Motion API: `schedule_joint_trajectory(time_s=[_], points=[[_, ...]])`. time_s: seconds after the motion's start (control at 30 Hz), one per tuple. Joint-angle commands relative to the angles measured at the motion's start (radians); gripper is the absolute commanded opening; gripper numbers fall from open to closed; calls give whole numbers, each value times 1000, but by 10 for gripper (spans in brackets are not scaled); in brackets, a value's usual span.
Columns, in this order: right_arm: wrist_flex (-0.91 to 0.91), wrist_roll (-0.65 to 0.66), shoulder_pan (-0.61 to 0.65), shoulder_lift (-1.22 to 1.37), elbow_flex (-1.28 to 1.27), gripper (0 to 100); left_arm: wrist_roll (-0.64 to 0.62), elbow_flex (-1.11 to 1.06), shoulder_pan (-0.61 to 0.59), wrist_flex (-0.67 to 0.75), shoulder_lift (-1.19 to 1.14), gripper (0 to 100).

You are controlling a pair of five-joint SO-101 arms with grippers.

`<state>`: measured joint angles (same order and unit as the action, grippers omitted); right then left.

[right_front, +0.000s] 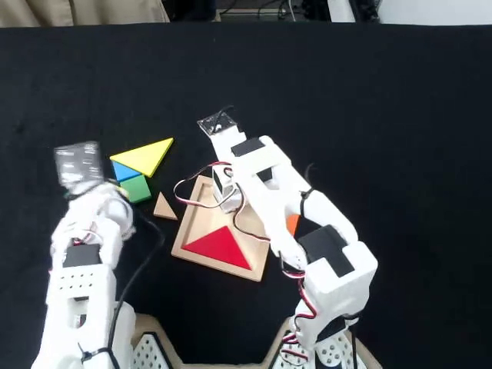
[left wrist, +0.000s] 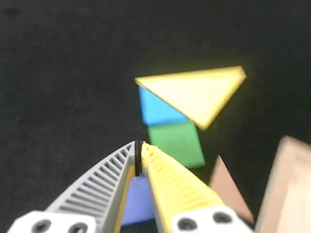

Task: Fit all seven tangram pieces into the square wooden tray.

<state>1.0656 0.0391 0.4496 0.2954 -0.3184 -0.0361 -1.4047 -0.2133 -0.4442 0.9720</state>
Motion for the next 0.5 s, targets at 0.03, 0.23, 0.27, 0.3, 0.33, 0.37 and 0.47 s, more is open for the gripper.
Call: schedule_joint_trajectory(time_s=[0.03,0.23,0.27,0.3,0.33,0.37,0.47], points=[[0,0,18,5,50,11,84,-31,58,89,15,30],[0,0,18,1,47,11,-9,-21,-39,97,17,30],[0,-2,20,-7,44,11,-5,-21,-38,94,17,30],[0,-11,28,-21,38,11,-6,-21,-38,94,17,30],[0,-31,38,-39,28,11,-6,-21,-38,94,17,30],[0,-43,48,-62,15,11,-6,-21,-38,94,17,30],[-11,-29,61,-110,-21,11,-6,-21,-38,94,17,30]])
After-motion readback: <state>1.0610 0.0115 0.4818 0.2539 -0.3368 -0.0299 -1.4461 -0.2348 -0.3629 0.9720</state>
